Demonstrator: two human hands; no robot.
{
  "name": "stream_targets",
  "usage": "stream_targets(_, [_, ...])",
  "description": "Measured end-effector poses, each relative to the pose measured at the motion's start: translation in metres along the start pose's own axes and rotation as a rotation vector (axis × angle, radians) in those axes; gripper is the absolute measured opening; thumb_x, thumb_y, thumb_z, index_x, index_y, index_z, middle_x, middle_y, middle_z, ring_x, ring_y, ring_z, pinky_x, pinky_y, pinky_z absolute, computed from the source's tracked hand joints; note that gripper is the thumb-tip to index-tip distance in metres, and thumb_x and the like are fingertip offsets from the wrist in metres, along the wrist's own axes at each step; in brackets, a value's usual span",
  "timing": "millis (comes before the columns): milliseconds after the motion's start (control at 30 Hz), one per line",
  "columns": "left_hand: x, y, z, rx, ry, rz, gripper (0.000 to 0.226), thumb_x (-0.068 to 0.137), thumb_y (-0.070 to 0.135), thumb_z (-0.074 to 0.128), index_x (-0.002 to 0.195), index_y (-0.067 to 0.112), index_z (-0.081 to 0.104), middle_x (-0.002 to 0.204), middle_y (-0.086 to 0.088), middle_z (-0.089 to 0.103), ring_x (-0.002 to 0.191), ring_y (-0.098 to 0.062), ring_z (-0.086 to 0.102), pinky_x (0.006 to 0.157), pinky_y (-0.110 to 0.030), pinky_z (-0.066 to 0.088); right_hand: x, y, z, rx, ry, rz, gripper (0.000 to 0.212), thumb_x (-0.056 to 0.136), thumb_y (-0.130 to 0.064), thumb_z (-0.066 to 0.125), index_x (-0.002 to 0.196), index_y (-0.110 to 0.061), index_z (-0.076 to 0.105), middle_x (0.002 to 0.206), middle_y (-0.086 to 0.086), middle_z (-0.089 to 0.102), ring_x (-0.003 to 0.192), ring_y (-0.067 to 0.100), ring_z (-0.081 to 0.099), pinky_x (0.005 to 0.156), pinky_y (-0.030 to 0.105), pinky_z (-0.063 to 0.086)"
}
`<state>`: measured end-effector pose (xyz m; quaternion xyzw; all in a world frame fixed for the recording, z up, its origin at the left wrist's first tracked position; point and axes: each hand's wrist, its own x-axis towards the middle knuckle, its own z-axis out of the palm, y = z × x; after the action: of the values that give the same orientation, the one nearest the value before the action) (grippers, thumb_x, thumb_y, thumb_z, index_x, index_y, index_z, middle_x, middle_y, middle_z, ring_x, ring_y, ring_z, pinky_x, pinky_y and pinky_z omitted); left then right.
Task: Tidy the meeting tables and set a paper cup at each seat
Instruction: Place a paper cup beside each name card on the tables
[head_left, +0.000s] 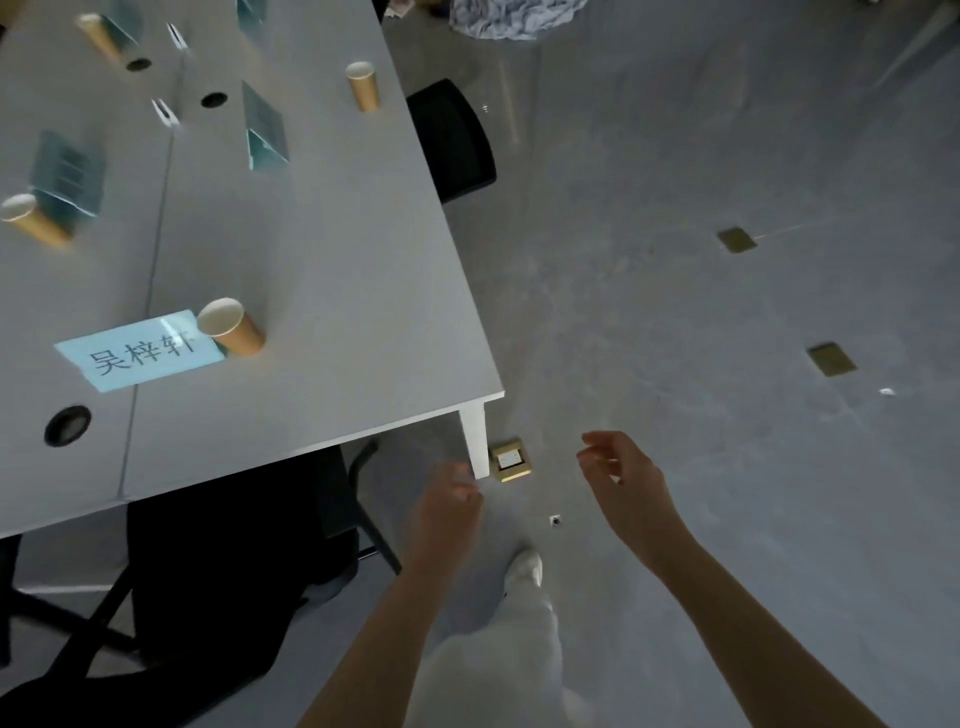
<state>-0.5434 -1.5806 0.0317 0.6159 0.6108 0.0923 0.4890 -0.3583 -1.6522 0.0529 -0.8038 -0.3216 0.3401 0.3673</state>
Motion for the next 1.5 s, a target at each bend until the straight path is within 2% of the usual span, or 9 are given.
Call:
stream_targets(333, [0.129,0.103,0.029,-0.042,0.063,-0.066,0.030,0.096,0.015,0.054,0.125,0.014,0.057,0.104,-0.004,0.066,0.094,-0.023,0.065,0.068,-0.021,0.044,0.162,-0.042,-0.048,-0.112,-0.153,-0.049,0.025,0.096,-0.020,0.052,0.120,-0.015,0.055,0.106,-0.001,0.063,0.095,0.011,0.058,0.079,0.019,0.039])
stream_targets(667, [0.262,0.214,0.037,-0.015,0.076,-0.038,0.020,0.095,0.012,0.054,0.113,0.014,0.063,0.102,-0.003,0.066,0.095,-0.024,0.065,0.079,-0.032,0.052,0.326,-0.089,-0.081,-0.155,-0.277,-0.061,0.027,0.097,-0.023,0.051,0.123,-0.018,0.053,0.104,-0.004,0.061,0.093,0.008,0.056,0.060,0.007,0.041])
stream_targets(767, [0.300,0.228,0.048,-0.027,0.104,-0.088,0.012,0.093,0.017,0.056,0.102,0.024,0.061,0.094,-0.001,0.066,0.086,-0.020,0.065,0.079,-0.035,0.055,0.376,-0.093,-0.091,-0.135,-0.303,-0.032,0.029,0.096,-0.021,0.052,0.124,-0.017,0.054,0.103,-0.001,0.063,0.092,0.011,0.058,0.070,0.015,0.043])
stream_targets(867, [0.335,0.241,0.061,-0.058,0.123,-0.141,0.015,0.093,0.017,0.058,0.104,0.026,0.060,0.089,0.003,0.064,0.077,-0.011,0.061,0.070,-0.028,0.053,0.427,-0.095,-0.102,-0.136,-0.329,-0.024,0.030,0.096,-0.021,0.052,0.126,-0.016,0.054,0.105,0.003,0.065,0.092,0.013,0.059,0.074,0.018,0.043])
stream_targets(967, [0.373,0.264,0.072,-0.079,0.190,-0.177,0.018,0.094,0.015,0.057,0.109,0.022,0.062,0.084,0.006,0.064,0.073,-0.011,0.062,0.059,-0.024,0.048,0.490,-0.102,-0.120,-0.147,-0.369,-0.061,0.030,0.095,-0.018,0.053,0.125,-0.015,0.054,0.101,0.000,0.063,0.092,0.012,0.058,0.072,0.013,0.042])
stream_targets(1067, [0.411,0.297,0.078,-0.078,0.296,-0.225,0.020,0.095,0.014,0.055,0.113,0.018,0.064,0.085,-0.004,0.068,0.077,-0.022,0.066,0.067,-0.032,0.054,0.558,-0.120,-0.144,-0.182,-0.425,-0.114,0.029,0.095,-0.018,0.053,0.124,-0.016,0.054,0.100,-0.002,0.061,0.091,0.010,0.057,0.067,0.006,0.039])
stream_targets(1200, [0.449,0.345,0.084,-0.033,0.389,-0.200,0.026,0.095,0.020,0.051,0.119,0.020,0.061,0.090,-0.008,0.070,0.082,-0.028,0.067,0.071,-0.037,0.055,0.635,-0.151,-0.157,-0.212,-0.464,-0.172,0.028,0.095,-0.019,0.054,0.123,-0.016,0.054,0.104,0.001,0.063,0.094,0.014,0.059,0.077,0.019,0.042])
stream_targets(1333, [0.479,0.372,0.077,-0.032,0.454,-0.173,0.032,0.093,0.020,0.056,0.125,0.023,0.057,0.084,0.005,0.064,0.083,-0.022,0.066,0.069,-0.031,0.050,0.692,-0.177,-0.148,-0.213,-0.519,-0.230,0.026,0.093,-0.016,0.056,0.119,-0.015,0.056,0.101,0.000,0.064,0.097,0.016,0.062,0.069,0.008,0.041])
stream_targets(1500, [0.544,0.375,0.039,-0.076,0.656,-0.214,0.036,0.090,0.016,0.062,0.125,0.017,0.056,0.094,0.003,0.066,0.087,-0.023,0.066,0.071,-0.030,0.048,0.773,-0.237,-0.099,-0.243,-0.684,-0.327,0.025,0.092,-0.017,0.058,0.117,-0.016,0.056,0.104,-0.001,0.062,0.099,0.013,0.059,0.077,0.016,0.042])
